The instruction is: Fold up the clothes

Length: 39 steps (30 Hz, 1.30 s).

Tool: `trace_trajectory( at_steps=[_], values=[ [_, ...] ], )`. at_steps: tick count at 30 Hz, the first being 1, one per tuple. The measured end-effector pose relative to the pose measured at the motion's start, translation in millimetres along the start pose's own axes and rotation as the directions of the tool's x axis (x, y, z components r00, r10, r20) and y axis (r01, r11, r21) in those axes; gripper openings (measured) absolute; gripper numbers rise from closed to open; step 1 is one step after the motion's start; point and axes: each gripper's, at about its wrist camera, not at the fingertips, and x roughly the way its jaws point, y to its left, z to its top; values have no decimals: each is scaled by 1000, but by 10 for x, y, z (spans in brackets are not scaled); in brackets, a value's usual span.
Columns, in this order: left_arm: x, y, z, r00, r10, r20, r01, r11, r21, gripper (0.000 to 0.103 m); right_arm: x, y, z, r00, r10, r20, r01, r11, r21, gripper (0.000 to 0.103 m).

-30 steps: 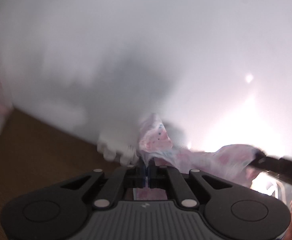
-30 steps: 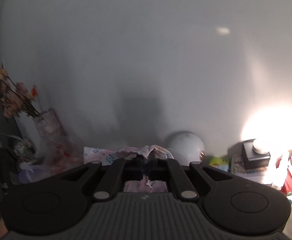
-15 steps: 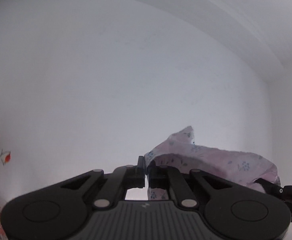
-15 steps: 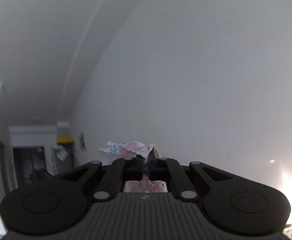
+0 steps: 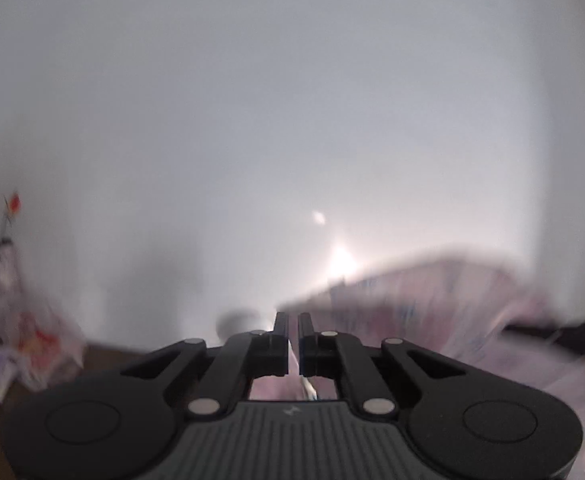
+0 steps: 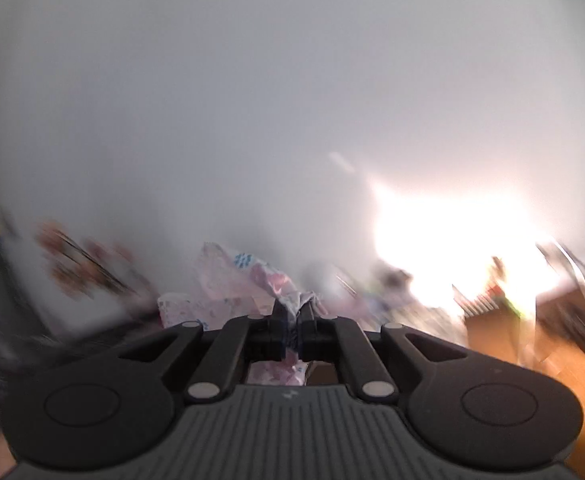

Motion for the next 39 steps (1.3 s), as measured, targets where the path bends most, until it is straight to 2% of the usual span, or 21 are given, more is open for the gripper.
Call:
trace_trajectory(
  at_steps=[2,3,4,5,7,11,14,19,20,21,22,23,24,25,26,30,32,33,34,37,39],
  values=[
    [-48,75,-240,997,-43,-70,48,996,76,21,176,-368,-363,986,-161,-47,159,987,-39,27],
    [-154,123,-316,995,-40,-91,51,991,127,28,159,-506,-503,970,-234,-60,230,971,-71,50],
    [-249,170,-381,993,-35,-113,55,983,178,45,127,-557,-597,964,-258,-56,254,964,-78,56],
    [-301,217,-398,990,-24,-137,55,973,225,58,97,-611,-694,959,-280,-52,275,958,-84,56],
    [-478,355,-461,982,-11,-188,61,964,260,65,26,-656,-882,965,-250,-77,243,966,-90,59],
    [-750,413,-763,955,-36,-294,84,985,153,75,-258,-348,-1285,979,-153,-137,130,978,-160,64],
    [-580,422,-1110,917,-91,-389,138,986,96,75,-379,-29,-1713,970,-107,-220,51,968,-248,69],
    [-463,145,-1574,873,-136,-468,234,959,158,75,-560,218,-2255,945,-83,-315,-22,948,-318,68],
    [-442,123,-1617,865,-155,-477,253,956,148,75,-607,262,-2349,941,-80,-330,-35,944,-327,68],
    [-442,121,-1631,856,-170,-487,265,955,133,74,-654,306,-2443,935,-76,-345,-47,941,-336,57],
    [-441,120,-1646,848,-186,-497,278,953,118,66,-700,350,-2536,930,-73,-360,-60,937,-345,42],
    [-437,117,-1663,841,-195,-505,286,952,107,44,-747,394,-2630,924,-70,-375,-73,933,-354,36],
    [-426,113,-1685,846,-175,-504,268,956,117,30,-790,433,-2720,919,-70,-388,-82,928,-363,27],
    [-437,130,-1702,856,-146,-495,240,962,131,7,-788,417,-2763,922,-105,-373,-50,921,-385,22],
    [-448,147,-1719,866,-116,-486,211,967,145,7,-796,383,-2777,926,-122,-358,-31,919,-394,21],
    [-496,232,-1772,894,-7,-449,97,979,178,7,-855,291,-2820,931,-202,-304,56,902,-428,22],
    [-537,307,-1764,899,24,-438,48,987,153,10,-957,286,-2795,932,-259,-254,124,885,-449,37],
    [-583,359,-1731,900,14,-435,42,992,119,10,-1031,275,-2759,937,-264,-231,139,884,-446,51],
    [-634,407,-1700,901,-4,-434,45,995,84,17,-1119,258,-2708,947,-242,-212,131,892,-433,54],
    [-850,464,-1668,862,-186,-472,213,977,4,61,-1269,211,-2575,963,-202,-179,116,908,-403,54],
    [-1026,428,-1706,821,-304,-484,343,939,-8,65,-1295,188,-2549,968,-165,-187,80,916,-393,54]
  ],
)
